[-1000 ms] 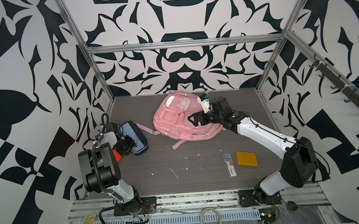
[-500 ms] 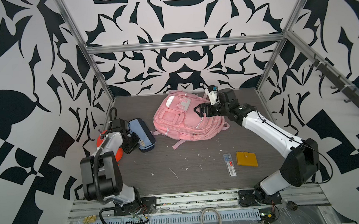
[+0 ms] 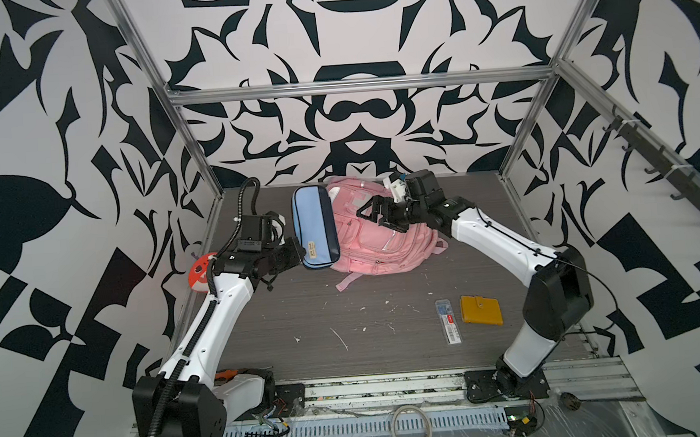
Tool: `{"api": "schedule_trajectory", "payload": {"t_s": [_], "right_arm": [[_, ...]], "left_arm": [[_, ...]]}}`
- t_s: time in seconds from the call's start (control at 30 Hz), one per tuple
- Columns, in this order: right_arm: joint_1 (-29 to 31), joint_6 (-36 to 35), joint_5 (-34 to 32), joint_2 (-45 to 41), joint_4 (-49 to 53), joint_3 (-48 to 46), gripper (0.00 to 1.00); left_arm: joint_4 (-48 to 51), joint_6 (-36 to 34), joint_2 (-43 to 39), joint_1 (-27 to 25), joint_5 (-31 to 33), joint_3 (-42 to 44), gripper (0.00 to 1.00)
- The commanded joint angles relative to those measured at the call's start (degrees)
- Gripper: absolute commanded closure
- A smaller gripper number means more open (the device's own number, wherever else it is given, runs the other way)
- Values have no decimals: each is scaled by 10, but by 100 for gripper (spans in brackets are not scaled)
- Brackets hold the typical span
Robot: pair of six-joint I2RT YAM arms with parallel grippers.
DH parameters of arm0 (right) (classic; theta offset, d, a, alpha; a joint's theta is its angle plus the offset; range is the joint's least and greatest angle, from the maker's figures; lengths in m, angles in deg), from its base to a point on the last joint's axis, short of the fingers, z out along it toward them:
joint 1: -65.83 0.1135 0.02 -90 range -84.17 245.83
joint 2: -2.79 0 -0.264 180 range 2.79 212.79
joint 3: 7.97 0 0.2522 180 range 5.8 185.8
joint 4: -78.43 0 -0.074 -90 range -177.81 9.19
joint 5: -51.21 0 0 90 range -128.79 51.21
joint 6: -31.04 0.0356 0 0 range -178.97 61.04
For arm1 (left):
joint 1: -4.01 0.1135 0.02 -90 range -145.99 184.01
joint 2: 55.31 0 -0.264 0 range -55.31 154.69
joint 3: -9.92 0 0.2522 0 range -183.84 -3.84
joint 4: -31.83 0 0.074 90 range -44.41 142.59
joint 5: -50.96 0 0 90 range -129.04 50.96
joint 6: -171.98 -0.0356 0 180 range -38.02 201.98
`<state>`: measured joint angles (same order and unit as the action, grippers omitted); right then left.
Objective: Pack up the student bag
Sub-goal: 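Lift the blue pencil case with left gripper toward the right gripper, then take the pencil case with right gripper while left grasps the backpack opening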
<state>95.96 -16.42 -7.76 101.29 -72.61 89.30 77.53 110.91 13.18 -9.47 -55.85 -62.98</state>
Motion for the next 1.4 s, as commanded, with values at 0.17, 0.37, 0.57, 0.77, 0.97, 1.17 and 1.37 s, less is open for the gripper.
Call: {"api": "schedule_trajectory", "payload": {"t_s": [0.17,0.37,0.57,0.77,0.97,1.17,1.37], "right_arm": [[22,21,83,-17,-105,-5,1],[21,10,75,-31,-113,-26,17],[22,-38,49,-49,-70,-22,71],[-4,-66,4,-81,-42,-36,100],[-110,-114,-71,-159,31,-68,100],[-225,-151,-176,-237,100,-103,100],[-290,-166,-215,-280,134,-138,100]], "left_arm": [[-107,51,82,-58,-92,-83,100],[-126,57,123,-86,-112,-103,100],[-135,62,136,-94,-114,-105,100],[-92,48,160,-96,-93,-132,69],[-18,14,214,-107,-52,-202,20],[89,-51,359,-182,29,-378,20],[172,-95,546,-274,114,-589,20]]}}
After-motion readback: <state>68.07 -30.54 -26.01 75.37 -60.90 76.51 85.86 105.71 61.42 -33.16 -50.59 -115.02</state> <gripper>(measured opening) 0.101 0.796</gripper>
